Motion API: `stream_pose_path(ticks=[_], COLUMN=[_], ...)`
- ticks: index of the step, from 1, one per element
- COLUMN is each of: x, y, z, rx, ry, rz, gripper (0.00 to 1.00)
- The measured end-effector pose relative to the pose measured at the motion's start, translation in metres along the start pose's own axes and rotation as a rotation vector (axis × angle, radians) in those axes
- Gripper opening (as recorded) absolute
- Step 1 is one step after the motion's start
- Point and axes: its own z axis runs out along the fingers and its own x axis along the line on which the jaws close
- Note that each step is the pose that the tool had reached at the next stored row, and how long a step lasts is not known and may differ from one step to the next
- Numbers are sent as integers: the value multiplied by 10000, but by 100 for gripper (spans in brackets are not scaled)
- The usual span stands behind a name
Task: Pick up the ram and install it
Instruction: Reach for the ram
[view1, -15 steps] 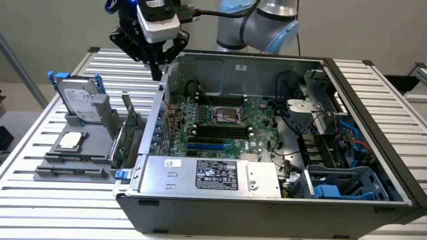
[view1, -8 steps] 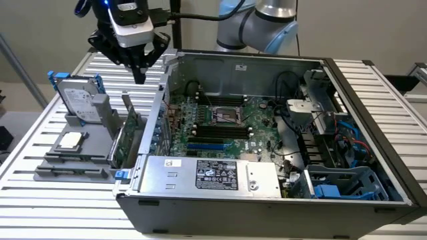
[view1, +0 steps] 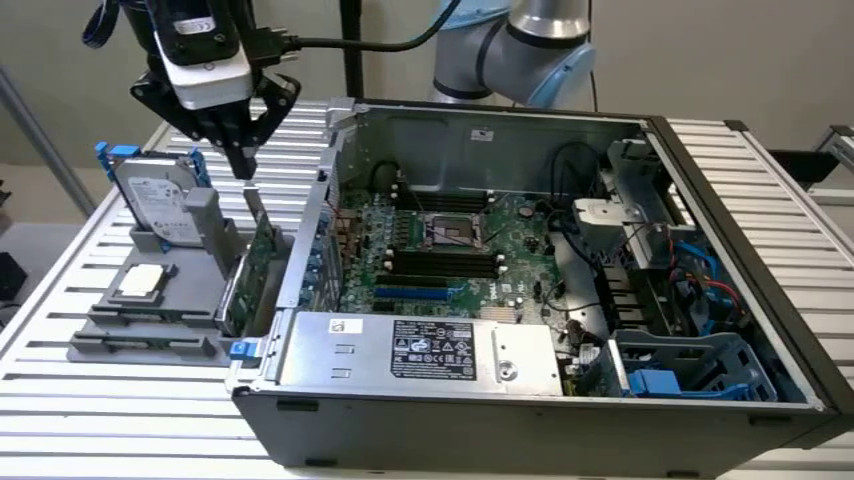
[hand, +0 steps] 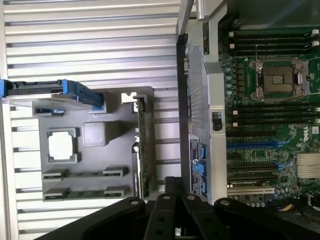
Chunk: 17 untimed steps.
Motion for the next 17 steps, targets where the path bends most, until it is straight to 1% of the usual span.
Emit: stream_pose_path(ticks=[5,17], x=[157,532], y=[-86,-265], z=[32,146], rx=[1,6], ry=[7,63], rz=[1,3], gripper=[0,0])
